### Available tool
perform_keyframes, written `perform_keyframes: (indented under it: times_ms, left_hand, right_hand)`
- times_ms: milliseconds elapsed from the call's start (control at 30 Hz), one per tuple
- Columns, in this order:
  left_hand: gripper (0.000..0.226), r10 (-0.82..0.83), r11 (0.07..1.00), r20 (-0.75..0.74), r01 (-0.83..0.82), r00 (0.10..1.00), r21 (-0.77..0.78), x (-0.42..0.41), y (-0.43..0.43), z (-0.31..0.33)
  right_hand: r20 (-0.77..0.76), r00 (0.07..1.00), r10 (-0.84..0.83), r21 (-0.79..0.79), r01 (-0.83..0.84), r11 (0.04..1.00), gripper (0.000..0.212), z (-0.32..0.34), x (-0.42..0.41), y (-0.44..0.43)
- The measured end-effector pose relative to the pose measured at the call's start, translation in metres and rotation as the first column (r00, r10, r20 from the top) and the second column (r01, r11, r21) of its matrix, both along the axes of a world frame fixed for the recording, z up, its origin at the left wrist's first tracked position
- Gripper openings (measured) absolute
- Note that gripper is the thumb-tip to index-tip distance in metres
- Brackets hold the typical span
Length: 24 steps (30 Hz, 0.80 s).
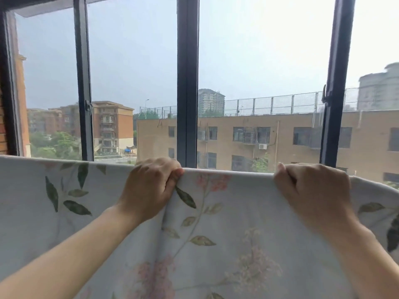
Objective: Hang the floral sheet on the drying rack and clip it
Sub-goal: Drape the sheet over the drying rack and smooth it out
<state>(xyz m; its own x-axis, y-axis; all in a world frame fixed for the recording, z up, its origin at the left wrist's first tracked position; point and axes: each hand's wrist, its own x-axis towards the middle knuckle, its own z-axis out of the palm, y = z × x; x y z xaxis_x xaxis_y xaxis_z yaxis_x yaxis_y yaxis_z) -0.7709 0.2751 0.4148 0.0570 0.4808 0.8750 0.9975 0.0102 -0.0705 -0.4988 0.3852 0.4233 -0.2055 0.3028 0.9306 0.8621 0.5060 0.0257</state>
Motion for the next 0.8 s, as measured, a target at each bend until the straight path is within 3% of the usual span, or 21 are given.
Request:
perform_keyframes:
  times_ms: [100, 267, 333, 433, 567, 633, 800]
  left_hand:
    - [0.038, -0.045, 0.999, -0.013, 0.045, 0.999, 0.010, -0.009, -0.004, -0.002]
    - [0.040, -0.073, 0.997, -0.006, 0.073, 0.997, -0.001, -0.010, -0.006, -0.002]
    - [0.040, -0.106, 0.994, 0.000, 0.106, 0.994, 0.006, -0.013, -0.006, -0.001]
    - [0.042, -0.203, 0.979, 0.035, 0.203, 0.979, -0.014, -0.019, -0.013, 0.004]
    - [0.014, -0.419, 0.894, 0.260, 0.446, 0.870, -0.050, -0.043, -0.021, 0.019]
    - [0.012, -0.468, 0.865, 0.304, 0.500, 0.830, -0.033, -0.055, -0.023, 0.022]
    - [0.012, -0.423, 0.889, 0.170, 0.445, 0.890, -0.114, -0.064, -0.030, 0.023]
  right_hand:
    - [-0.028, 0.994, 0.105, -0.144, -0.108, 0.984, 0.050, 0.010, -0.022, -0.022]
    - [-0.013, 0.979, 0.206, -0.181, -0.205, 0.962, 0.044, 0.011, -0.107, -0.064]
    - [-0.027, 0.992, 0.126, -0.112, -0.129, 0.985, 0.045, 0.001, -0.131, -0.065]
    - [-0.110, 0.990, 0.090, 0.114, -0.078, 0.990, 0.041, -0.016, -0.144, -0.055]
    - [-0.163, 0.981, 0.105, 0.185, -0.074, 0.980, 0.041, -0.018, -0.151, -0.046]
    - [-0.165, 0.980, 0.111, 0.219, -0.073, 0.973, 0.039, -0.017, -0.153, -0.045]
    - [-0.171, 0.975, 0.143, 0.258, -0.095, 0.961, 0.040, -0.019, -0.149, -0.043]
